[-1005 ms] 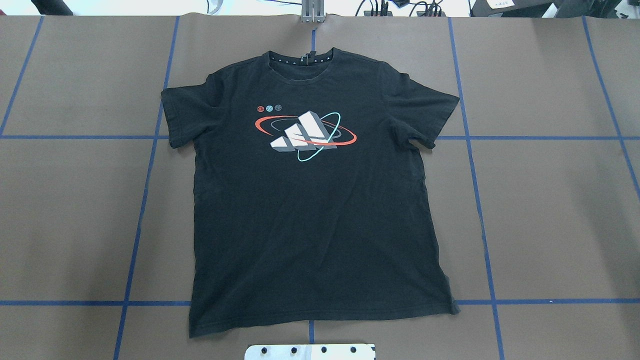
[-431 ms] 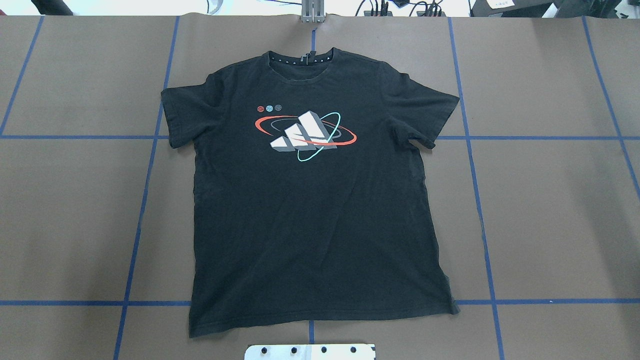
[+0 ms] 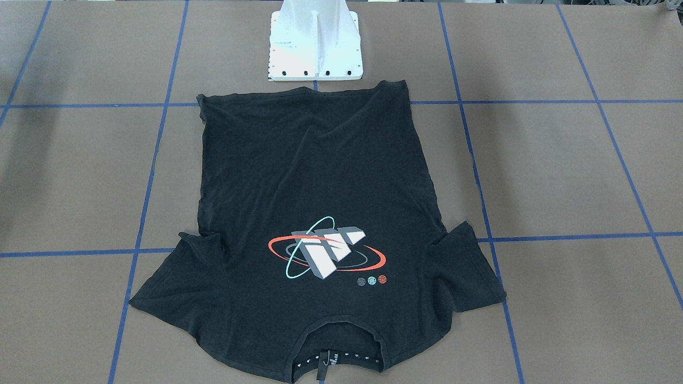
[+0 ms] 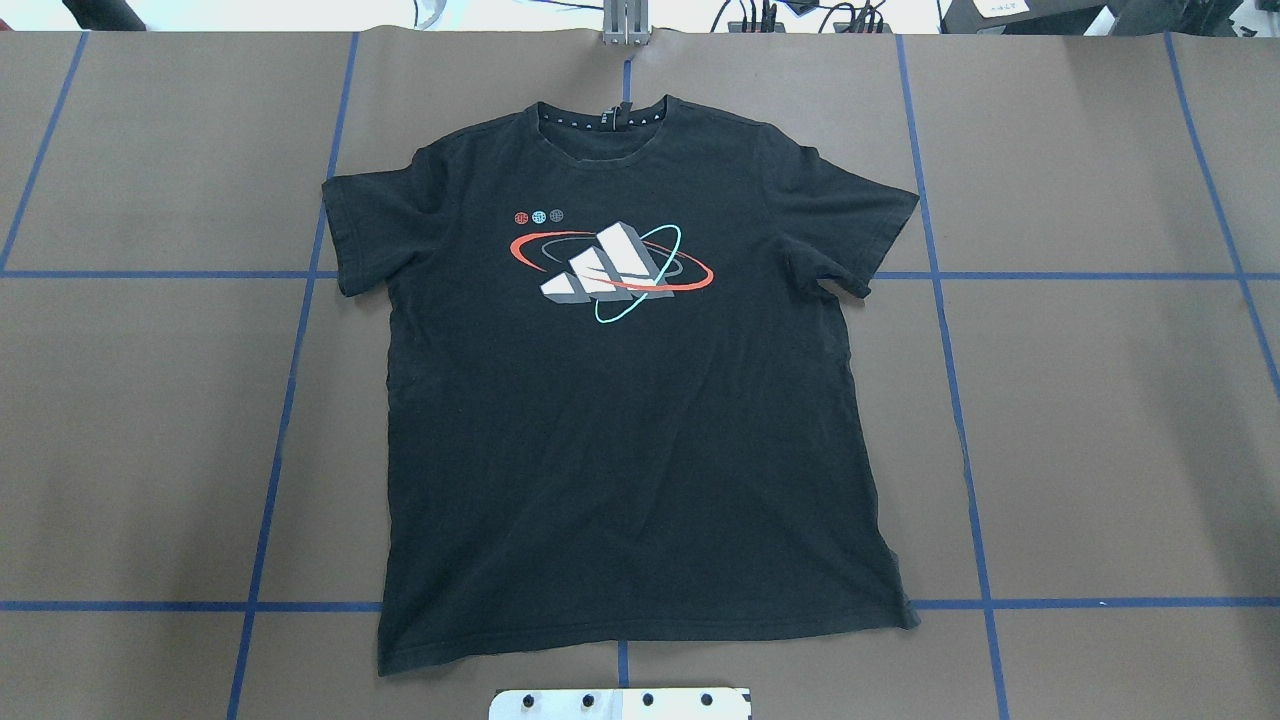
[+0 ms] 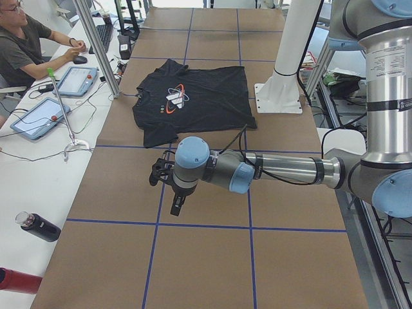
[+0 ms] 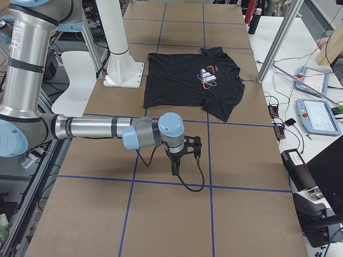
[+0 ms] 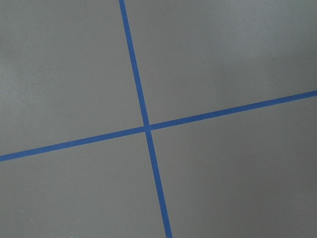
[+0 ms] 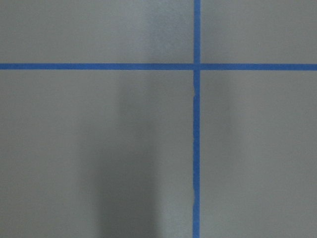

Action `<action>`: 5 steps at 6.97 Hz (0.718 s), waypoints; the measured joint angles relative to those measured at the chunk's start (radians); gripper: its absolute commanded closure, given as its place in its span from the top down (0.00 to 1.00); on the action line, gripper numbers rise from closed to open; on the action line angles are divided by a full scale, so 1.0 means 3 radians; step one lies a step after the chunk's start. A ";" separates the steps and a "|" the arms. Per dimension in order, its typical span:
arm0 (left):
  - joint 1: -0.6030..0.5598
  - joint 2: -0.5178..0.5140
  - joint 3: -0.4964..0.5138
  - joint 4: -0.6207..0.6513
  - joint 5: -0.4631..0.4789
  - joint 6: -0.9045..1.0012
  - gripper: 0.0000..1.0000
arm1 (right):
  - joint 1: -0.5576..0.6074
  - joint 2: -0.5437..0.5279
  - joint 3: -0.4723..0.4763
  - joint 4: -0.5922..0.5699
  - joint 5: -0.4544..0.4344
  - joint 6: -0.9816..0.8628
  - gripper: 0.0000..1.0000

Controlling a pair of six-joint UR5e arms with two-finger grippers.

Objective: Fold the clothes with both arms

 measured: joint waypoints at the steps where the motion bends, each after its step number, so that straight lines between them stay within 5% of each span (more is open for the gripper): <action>1: 0.0005 0.0000 0.0006 -0.0020 0.0000 -0.0001 1.00 | -0.0079 0.0082 -0.0030 0.0057 0.0048 0.0036 1.00; 5: 0.0018 -0.0001 0.0056 -0.0148 -0.0002 -0.0008 1.00 | -0.0624 0.1085 -0.0640 0.0097 0.0019 0.0801 1.00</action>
